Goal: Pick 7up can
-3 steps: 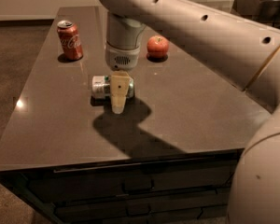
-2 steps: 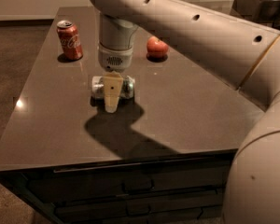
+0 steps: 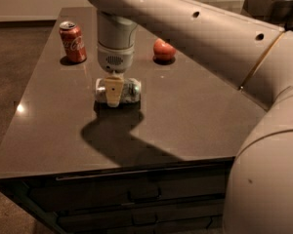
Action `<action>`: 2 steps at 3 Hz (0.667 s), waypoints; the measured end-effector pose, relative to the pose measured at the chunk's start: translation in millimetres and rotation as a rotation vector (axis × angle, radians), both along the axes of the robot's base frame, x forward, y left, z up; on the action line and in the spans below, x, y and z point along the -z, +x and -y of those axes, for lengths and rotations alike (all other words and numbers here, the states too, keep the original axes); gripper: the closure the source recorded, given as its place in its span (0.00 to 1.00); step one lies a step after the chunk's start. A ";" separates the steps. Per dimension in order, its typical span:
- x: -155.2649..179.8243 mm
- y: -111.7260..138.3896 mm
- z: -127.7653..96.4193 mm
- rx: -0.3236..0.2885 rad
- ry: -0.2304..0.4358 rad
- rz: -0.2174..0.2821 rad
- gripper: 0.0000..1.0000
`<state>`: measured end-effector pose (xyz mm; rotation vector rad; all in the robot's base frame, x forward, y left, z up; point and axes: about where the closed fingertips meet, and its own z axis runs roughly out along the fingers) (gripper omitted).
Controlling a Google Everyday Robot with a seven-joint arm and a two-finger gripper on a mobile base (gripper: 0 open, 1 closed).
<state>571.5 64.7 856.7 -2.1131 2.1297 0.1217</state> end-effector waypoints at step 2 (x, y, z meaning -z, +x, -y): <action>-74.9 14.8 16.2 -0.085 0.040 0.055 1.00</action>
Offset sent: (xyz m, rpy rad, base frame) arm 0.0114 -0.0336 0.1147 0.0319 -0.0490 0.1349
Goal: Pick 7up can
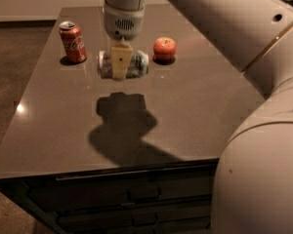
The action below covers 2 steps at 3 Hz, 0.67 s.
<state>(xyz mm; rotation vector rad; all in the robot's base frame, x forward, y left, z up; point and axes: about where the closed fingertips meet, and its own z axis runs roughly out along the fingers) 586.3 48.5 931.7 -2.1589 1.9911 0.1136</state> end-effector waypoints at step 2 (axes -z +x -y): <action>-31.1 14.1 -5.5 -0.026 0.059 0.068 1.00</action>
Offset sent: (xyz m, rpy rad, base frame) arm 0.0058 -0.0013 0.0267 0.0313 -0.0370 0.0267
